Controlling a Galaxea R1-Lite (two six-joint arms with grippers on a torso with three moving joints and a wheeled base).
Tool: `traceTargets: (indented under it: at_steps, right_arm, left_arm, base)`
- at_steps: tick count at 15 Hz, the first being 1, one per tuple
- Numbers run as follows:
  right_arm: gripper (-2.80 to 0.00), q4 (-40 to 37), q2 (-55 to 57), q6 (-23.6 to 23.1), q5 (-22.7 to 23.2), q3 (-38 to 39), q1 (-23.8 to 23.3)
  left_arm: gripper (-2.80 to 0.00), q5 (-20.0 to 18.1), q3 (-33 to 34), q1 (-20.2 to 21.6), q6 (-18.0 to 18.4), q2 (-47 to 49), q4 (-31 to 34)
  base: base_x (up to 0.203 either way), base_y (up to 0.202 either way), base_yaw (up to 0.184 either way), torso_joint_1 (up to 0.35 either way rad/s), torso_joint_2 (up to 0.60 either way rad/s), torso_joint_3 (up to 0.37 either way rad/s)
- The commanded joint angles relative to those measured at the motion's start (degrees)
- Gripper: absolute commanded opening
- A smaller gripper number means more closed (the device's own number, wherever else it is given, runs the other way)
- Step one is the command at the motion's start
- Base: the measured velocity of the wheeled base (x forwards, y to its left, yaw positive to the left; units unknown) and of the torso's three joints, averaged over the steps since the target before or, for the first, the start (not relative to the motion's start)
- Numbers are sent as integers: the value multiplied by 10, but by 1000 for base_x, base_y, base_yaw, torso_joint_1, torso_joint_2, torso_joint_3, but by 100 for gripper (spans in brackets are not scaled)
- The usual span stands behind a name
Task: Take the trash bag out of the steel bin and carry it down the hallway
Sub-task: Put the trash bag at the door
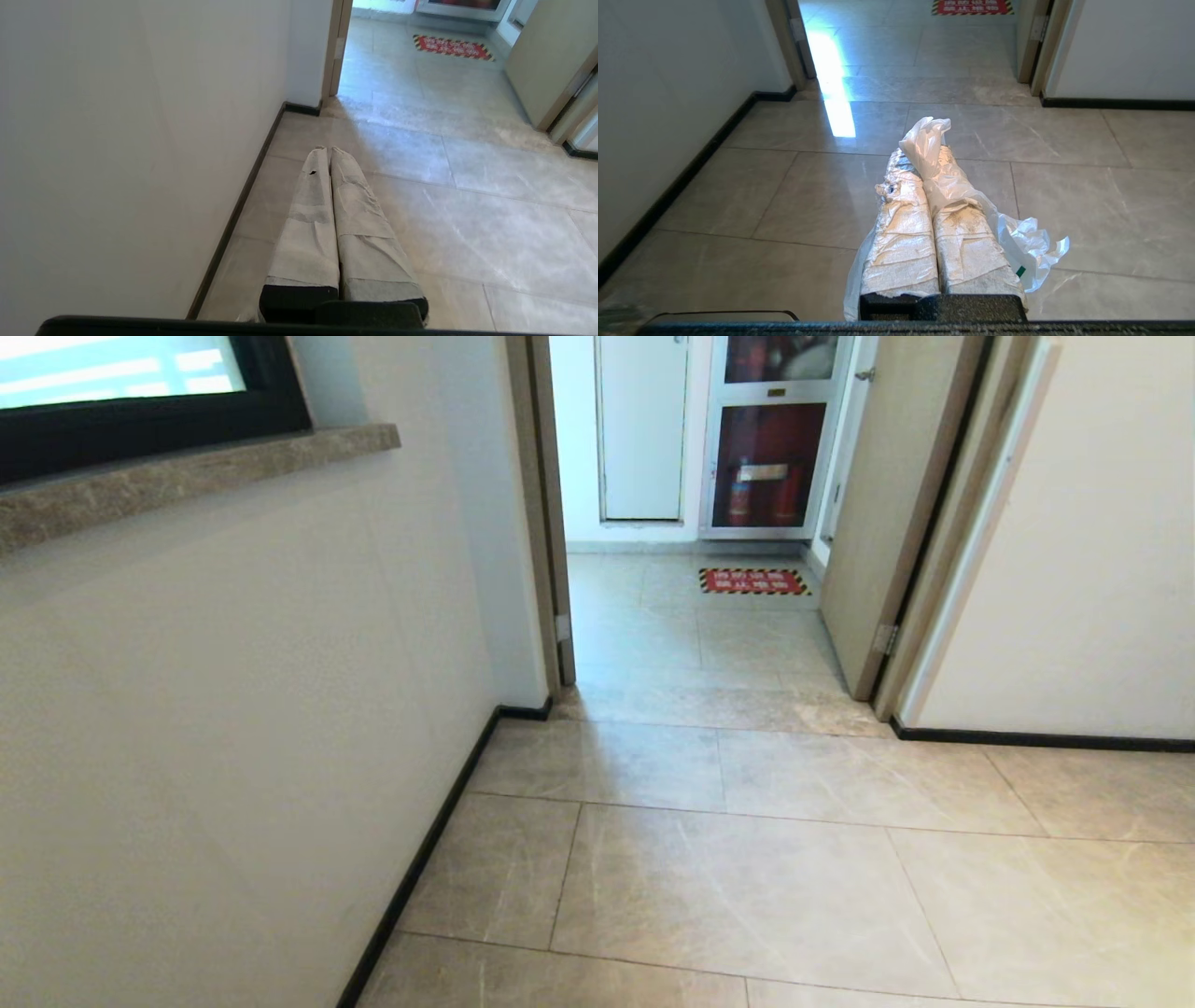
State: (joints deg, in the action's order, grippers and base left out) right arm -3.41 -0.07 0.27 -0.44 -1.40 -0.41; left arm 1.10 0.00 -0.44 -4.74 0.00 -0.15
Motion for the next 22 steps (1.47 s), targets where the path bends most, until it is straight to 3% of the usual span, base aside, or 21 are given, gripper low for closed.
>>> traceTargets:
  at_steps: [1,12,15,22]
  right_arm:
    - [-280,0,0,1,0,0,0]
    - [-280,0,0,0,1,0,0]
    - [-280,0,0,-1,2,0,0]
    - [-280,0,0,-2,1,0,0]
  left_arm:
    - [-280,0,0,0,-1,0,0]
    - [-280,0,0,0,-1,0,1]
    - [-280,0,0,0,-1,0,0]
    - [-280,0,0,0,-1,0,0]
  base:
    - [195,0,-3,3,2,6]
    - [185,0,0,2,3,2]
    - [1,2,-21,-1,-1,1]
    - [0,10,-170,1,3,2]
